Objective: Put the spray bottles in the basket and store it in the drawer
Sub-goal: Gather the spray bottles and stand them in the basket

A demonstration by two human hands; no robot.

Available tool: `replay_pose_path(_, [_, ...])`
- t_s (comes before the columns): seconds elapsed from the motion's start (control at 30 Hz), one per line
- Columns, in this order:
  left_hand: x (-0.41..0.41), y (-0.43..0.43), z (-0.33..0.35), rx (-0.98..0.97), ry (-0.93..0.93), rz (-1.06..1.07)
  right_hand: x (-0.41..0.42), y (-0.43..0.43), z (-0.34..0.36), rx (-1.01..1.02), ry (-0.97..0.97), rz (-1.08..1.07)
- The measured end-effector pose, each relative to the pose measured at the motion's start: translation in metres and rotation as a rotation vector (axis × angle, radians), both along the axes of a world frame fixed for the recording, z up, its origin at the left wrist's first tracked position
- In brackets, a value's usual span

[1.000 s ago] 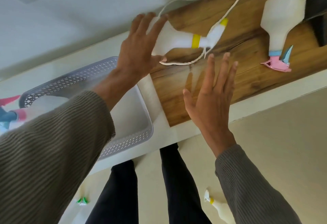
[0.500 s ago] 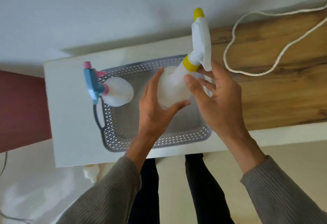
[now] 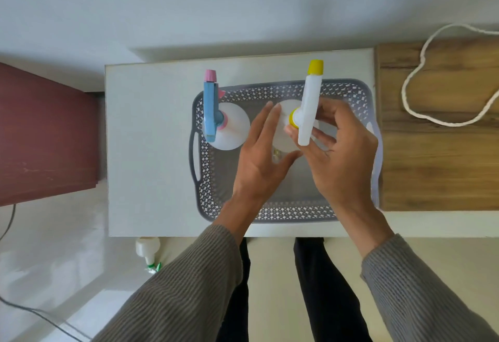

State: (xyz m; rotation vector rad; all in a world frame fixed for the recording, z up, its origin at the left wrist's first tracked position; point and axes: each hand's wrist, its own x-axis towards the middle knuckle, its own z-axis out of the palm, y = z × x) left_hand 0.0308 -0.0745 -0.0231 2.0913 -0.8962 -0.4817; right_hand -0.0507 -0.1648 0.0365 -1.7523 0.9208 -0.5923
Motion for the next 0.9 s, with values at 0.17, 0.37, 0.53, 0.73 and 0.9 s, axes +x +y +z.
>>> replay_pose_path(0.17, [0.014, -0.01, -0.004, -0.035, -0.014, -0.002, 0.012, 0.001, -0.013, -0.008, 0.006, -0.041])
replay_pose_path(0.37, [0.022, -0.012, -0.009, 0.016, 0.03, 0.067, 0.021, -0.002, -0.027, 0.004, 0.051, -0.018])
replay_pose_path(0.53, [0.019, -0.012, -0.005, 0.07, 0.029, 0.082, 0.019, 0.0, -0.034, -0.042, 0.088, 0.0])
replay_pose_path(0.73, [0.018, -0.013, -0.003, 0.145, -0.013, 0.038, 0.02, 0.004, -0.036, -0.034, 0.105, -0.032])
replay_pose_path(0.9, [0.018, -0.011, 0.0, 0.163, -0.023, 0.039, 0.017, 0.004, -0.035, -0.019, 0.129, -0.018])
